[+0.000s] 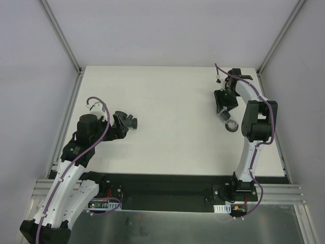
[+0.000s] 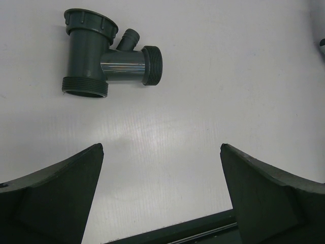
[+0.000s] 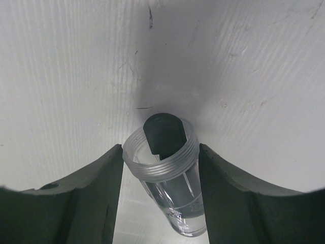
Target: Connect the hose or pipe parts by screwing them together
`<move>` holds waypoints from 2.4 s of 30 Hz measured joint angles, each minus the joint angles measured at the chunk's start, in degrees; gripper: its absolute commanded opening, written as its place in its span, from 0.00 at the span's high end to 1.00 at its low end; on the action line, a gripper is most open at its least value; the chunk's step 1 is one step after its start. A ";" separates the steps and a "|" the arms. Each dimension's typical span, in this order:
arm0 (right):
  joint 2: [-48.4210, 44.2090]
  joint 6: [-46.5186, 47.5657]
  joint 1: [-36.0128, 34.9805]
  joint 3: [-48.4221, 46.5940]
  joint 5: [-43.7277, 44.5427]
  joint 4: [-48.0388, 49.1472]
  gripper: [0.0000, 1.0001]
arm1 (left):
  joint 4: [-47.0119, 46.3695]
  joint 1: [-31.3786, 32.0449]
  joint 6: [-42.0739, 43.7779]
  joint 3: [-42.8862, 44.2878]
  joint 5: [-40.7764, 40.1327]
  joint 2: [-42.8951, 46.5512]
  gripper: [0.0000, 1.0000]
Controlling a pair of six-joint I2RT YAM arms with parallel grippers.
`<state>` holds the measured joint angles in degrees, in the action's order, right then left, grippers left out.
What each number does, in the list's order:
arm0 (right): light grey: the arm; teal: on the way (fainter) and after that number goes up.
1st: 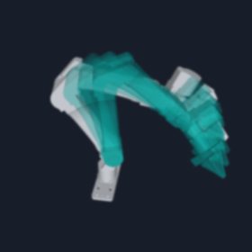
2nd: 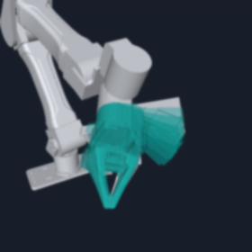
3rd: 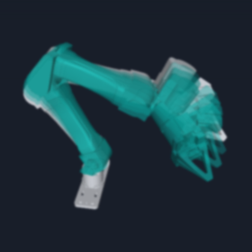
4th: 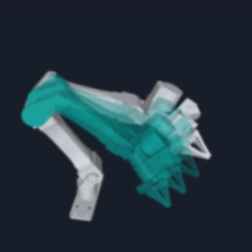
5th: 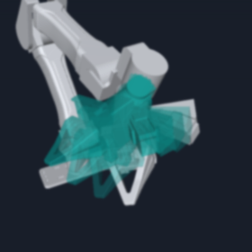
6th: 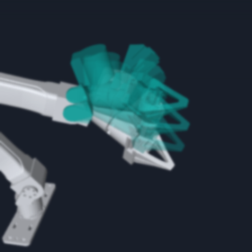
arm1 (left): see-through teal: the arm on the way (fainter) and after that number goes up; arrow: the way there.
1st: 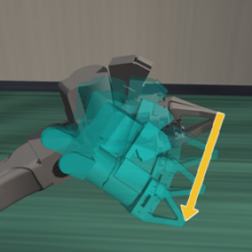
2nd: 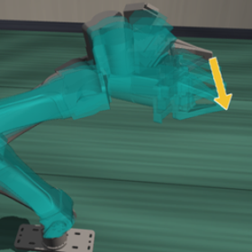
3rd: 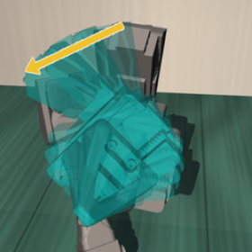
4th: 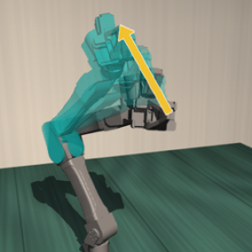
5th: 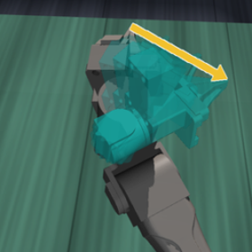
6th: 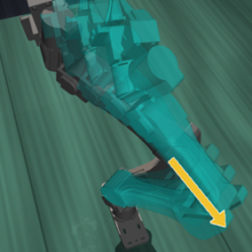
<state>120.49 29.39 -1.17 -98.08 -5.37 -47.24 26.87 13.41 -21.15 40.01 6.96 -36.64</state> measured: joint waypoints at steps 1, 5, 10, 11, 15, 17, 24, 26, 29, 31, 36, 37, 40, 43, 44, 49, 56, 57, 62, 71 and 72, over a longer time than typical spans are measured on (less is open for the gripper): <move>-0.02 -0.33 -0.11 0.00 -0.46 -0.13 0.52 | 0.00 -0.02 0.00 0.00 0.00 -0.11 0.03; -0.55 -1.99 -1.42 0.26 -2.49 -0.13 0.55 | 0.00 0.00 0.00 0.00 0.00 -0.22 0.03; -2.27 -4.46 -8.44 1.11 -2.95 0.00 0.58 | 0.00 -0.02 0.00 0.00 0.00 -0.22 0.03; -2.73 -5.20 -10.29 1.46 -3.13 0.13 0.58 | 0.00 0.00 0.00 0.00 0.00 -0.22 0.03; -4.94 -9.18 -16.55 5.09 -5.01 2.60 0.57 | 0.00 0.00 0.00 0.00 0.00 -0.35 0.03; -6.43 -11.45 -18.64 7.91 -6.51 4.02 0.56 | 0.00 -0.02 0.00 0.00 -0.02 -0.48 0.04; -10.54 -16.00 -20.52 15.15 -7.58 8.90 0.49 | 0.02 -0.02 -0.28 0.04 -2.25 -2.91 0.04; -11.30 -16.63 -20.52 15.98 -7.61 9.77 0.51 | 0.79 -0.52 -0.44 0.63 -3.89 -5.92 0.04; -12.28 -17.35 -20.57 17.40 -7.61 12.00 0.54 | 2.62 -3.39 -0.68 3.45 -5.05 -13.33 0.05; -12.70 -17.81 -20.70 18.45 -8.02 13.16 0.52 | 3.41 -5.81 -0.85 6.05 -5.01 -19.21 0.05; -12.87 -18.21 -22.56 20.15 -9.94 15.47 0.49 | 3.96 -7.89 -1.57 10.36 -4.20 -29.92 0.06; -12.94 -18.18 -23.41 20.26 -10.14 15.65 0.48 | 3.96 -7.89 -1.64 11.02 -3.91 -31.32 0.06; -13.35 -18.23 -26.08 20.33 -10.60 16.39 0.44 | 3.96 -7.89 -1.77 13.09 -1.99 -35.43 0.07; -13.97 -18.29 -27.32 20.33 -11.28 16.94 0.40 | 4.00 -7.89 -1.68 14.34 -0.50 -37.09 0.07; -14.21 -18.32 -27.41 20.33 -11.43 17.03 0.40 | 3.98 -7.89 -1.55 14.91 0.02 -37.62 0.07; -15.39 -18.36 -26.91 20.33 -10.97 17.03 0.40 | 3.78 -7.89 -0.39 17.16 0.44 -41.31 0.08; -15.63 -18.49 -26.53 20.33 -9.84 17.05 0.39 | 3.98 -7.89 1.29 21.57 -1.68 -51.76 0.11; -15.63 -18.53 -26.53 20.33 -9.77 17.03 0.39 | 3.98 -7.89 1.40 22.32 -1.73 -53.00 0.11; -15.63 -18.88 -26.29 20.41 -8.81 17.25 0.36 | 3.82 -7.89 2.97 24.52 -3.26 -57.55 0.18; -16.61 -19.67 -24.74 25.57 -8.79 19.63 0.22 | 1.86 -8.26 5.64 27.04 -1.18 -60.33 0.62; -17.00 -19.74 -24.50 25.92 -8.81 19.63 0.21 | 1.68 -8.26 5.84 27.04 -0.94 -60.33 0.72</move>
<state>103.48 9.65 -25.67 -72.16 -14.17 -27.62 28.56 5.15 -15.31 67.05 6.02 -96.97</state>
